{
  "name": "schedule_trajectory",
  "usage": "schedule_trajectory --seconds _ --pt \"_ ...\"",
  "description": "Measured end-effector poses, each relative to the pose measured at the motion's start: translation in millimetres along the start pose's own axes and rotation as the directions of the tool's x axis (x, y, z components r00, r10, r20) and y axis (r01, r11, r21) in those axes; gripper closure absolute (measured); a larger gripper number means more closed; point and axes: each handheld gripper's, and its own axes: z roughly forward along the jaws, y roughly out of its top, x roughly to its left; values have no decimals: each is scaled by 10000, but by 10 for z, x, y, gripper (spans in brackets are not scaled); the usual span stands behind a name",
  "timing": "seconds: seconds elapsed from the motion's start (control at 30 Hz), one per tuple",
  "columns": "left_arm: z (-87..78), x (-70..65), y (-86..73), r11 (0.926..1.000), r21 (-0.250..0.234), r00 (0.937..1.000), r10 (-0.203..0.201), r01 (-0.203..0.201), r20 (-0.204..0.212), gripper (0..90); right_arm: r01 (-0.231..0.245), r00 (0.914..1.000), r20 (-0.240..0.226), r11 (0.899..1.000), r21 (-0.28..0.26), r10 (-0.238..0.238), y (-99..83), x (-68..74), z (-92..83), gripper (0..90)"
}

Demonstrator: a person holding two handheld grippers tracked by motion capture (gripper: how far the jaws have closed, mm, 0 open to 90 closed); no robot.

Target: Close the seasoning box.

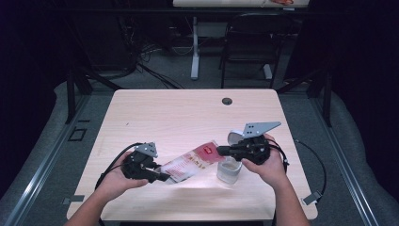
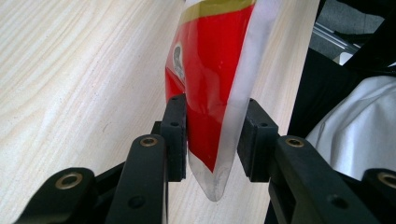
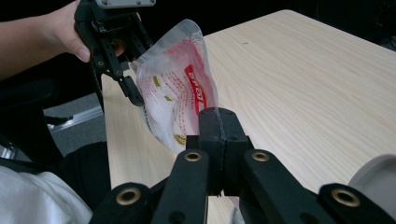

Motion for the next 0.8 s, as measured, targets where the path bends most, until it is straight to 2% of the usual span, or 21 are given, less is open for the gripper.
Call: schedule_trajectory --seconds 0.5,0.8 --pt "-63 -25 100 9998 190 10000 70 -70 -30 676 -70 9998 204 9995 -297 76 -49 4 -61 900" --pt "-132 -37 146 9997 193 9999 121 -119 -92 678 -221 9996 162 9989 -402 228 -76 -14 -82 900"
